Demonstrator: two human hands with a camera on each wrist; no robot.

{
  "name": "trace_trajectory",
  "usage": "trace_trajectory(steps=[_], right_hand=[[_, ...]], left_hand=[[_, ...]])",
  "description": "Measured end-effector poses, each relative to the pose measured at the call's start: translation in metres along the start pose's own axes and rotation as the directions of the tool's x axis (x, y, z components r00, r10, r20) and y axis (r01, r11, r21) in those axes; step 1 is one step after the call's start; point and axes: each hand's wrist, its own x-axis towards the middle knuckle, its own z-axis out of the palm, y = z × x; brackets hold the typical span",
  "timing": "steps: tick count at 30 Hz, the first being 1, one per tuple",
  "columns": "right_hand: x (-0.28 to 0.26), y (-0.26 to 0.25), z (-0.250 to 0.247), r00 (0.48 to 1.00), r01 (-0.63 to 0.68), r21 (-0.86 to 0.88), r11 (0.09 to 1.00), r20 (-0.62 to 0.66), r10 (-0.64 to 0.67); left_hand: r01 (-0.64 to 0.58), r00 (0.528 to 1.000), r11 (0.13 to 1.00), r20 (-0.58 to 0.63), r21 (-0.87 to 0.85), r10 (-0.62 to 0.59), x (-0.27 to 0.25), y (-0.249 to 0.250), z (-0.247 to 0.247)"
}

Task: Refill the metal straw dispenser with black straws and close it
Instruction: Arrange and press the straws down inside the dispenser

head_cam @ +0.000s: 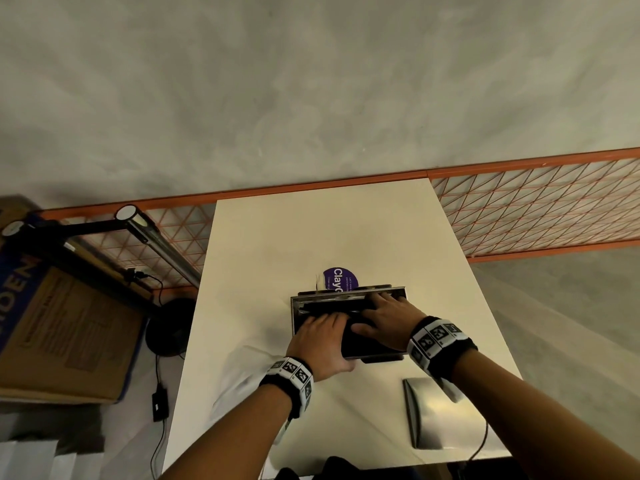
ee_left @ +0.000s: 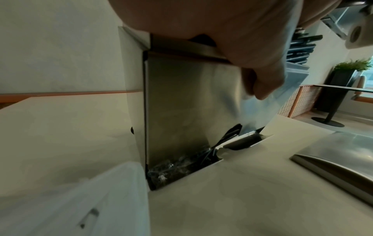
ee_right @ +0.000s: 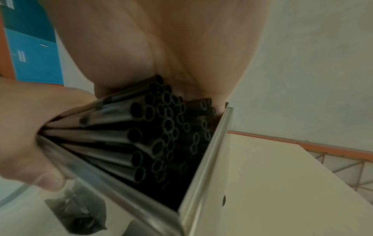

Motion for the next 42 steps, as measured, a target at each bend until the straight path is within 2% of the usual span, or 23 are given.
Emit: trace_trajectory(steps=[6, 13, 20, 26, 29, 33, 38, 42], right_hand=[[0.0, -0.007, -0.008, 0.996, -0.081, 0.017, 0.997, 0.026, 0.081], [0.011, -0.014, -0.012, 0.974, -0.122, 0.008, 0.992, 0.191, 0.119], [0.015, -0.014, -0.011, 0.965, -0.105, -0.044, 0.993, 0.235, 0.113], [0.01, -0.013, -0.021, 0.974, -0.05, 0.006, 0.999, 0.22, 0.048], [0.014, -0.009, -0.028, 0.971, 0.008, 0.0, 1.0, 0.239, -0.008], [0.017, -0.003, -0.04, 0.977, 0.087, 0.016, 0.996, 0.196, -0.089], [0.02, 0.006, -0.046, 0.976, 0.07, 0.007, 0.998, 0.204, -0.07], [0.018, 0.011, -0.049, 0.983, 0.102, 0.008, 0.995, 0.152, -0.102]], left_hand=[[-0.023, 1.0, 0.999, -0.015, 0.031, 0.023, -0.005, 0.001, 0.002], [-0.016, 1.0, 0.999, -0.006, 0.028, 0.016, -0.011, 0.003, 0.006], [-0.015, 1.0, 1.0, -0.004, 0.018, 0.015, -0.009, 0.002, 0.008], [-0.022, 0.999, 1.0, -0.033, 0.014, 0.022, -0.008, 0.002, 0.01], [-0.029, 0.999, 1.0, -0.045, 0.007, 0.029, -0.007, 0.001, 0.012], [-0.031, 0.997, 1.0, -0.074, -0.002, 0.031, -0.002, -0.001, 0.009], [-0.037, 0.995, 0.998, -0.092, -0.055, 0.032, 0.007, -0.006, 0.002], [-0.038, 0.994, 0.991, -0.104, -0.125, 0.025, 0.01, -0.007, -0.002]])
